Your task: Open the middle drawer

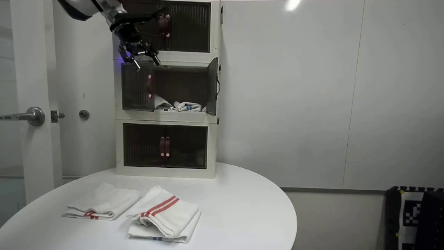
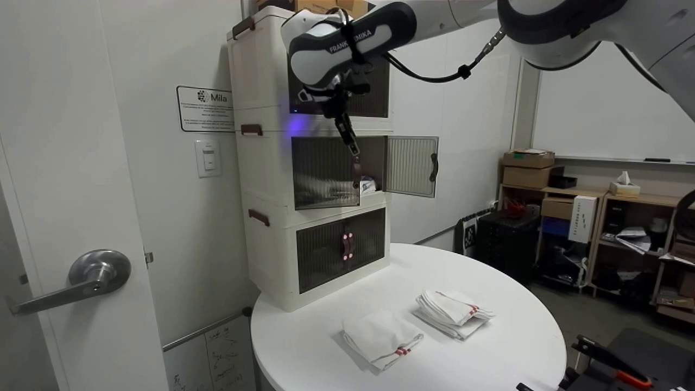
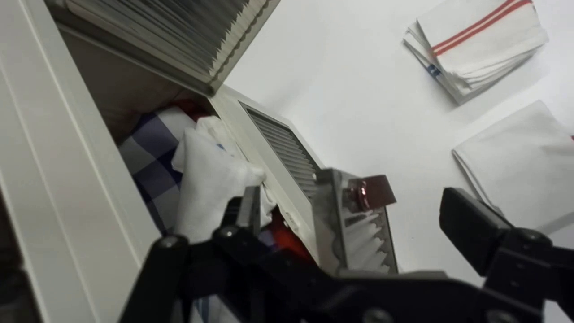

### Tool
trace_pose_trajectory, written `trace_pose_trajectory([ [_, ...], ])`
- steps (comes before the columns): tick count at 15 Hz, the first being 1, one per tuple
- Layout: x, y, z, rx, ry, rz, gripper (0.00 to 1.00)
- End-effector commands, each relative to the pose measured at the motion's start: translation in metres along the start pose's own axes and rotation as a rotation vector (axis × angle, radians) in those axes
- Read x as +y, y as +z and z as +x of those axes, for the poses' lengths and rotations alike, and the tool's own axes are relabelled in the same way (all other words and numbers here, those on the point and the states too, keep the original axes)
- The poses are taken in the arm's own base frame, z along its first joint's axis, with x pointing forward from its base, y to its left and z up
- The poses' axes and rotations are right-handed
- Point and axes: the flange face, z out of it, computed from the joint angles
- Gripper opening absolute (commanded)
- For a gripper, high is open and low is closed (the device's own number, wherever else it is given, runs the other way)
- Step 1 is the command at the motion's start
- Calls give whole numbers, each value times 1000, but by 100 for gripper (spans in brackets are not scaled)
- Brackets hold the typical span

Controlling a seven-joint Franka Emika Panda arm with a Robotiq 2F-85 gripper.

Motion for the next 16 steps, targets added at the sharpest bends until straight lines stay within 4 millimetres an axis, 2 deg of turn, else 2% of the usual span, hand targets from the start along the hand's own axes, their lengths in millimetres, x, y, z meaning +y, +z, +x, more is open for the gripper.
trace_pose_trajectory([
  [1,-17,-18,14,86,-31,44,100],
  [7,-42,-48,27,149,-44,88,100],
  [12,-64,-70,37,105,113,96,100],
  [16,-83,-74,42,32,236,136,100],
])
